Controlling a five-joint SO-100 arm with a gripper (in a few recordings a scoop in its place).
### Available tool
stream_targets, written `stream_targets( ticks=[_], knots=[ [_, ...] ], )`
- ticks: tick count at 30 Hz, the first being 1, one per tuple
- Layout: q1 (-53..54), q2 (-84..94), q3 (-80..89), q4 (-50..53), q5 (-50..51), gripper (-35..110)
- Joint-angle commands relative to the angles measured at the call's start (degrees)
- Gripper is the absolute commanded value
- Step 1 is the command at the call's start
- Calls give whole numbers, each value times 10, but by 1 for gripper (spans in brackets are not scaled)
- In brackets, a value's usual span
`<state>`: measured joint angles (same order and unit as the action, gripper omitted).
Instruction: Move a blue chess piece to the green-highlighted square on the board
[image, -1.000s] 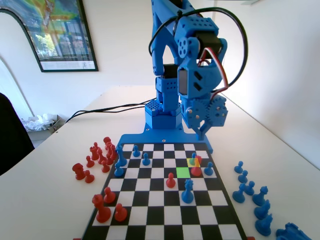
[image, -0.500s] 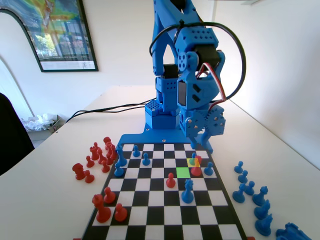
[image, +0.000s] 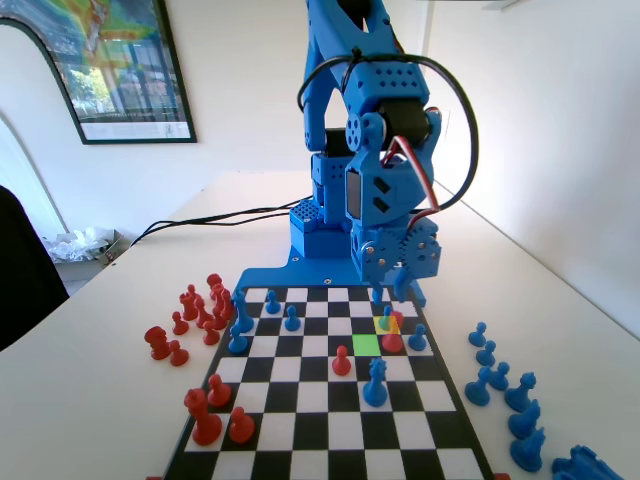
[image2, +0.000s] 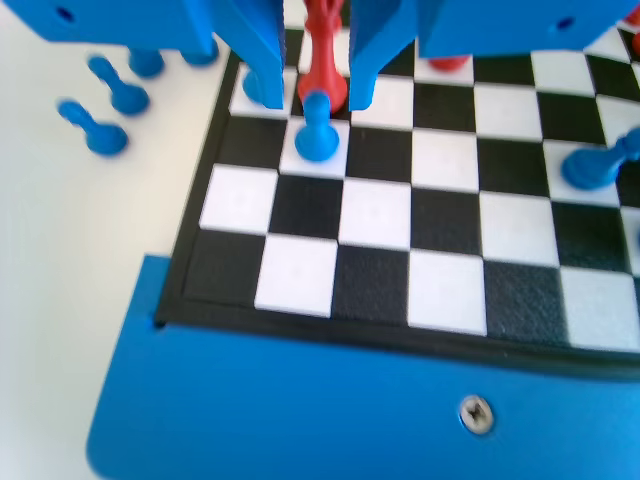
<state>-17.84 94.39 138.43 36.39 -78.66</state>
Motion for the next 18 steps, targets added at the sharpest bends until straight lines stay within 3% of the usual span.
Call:
stream_targets(
  ticks=[1, 18],
  knots=[
    [-4, -4, -7, -4, -10, 9],
    [-1, -36, -18, -32, -14, 8]
  ],
)
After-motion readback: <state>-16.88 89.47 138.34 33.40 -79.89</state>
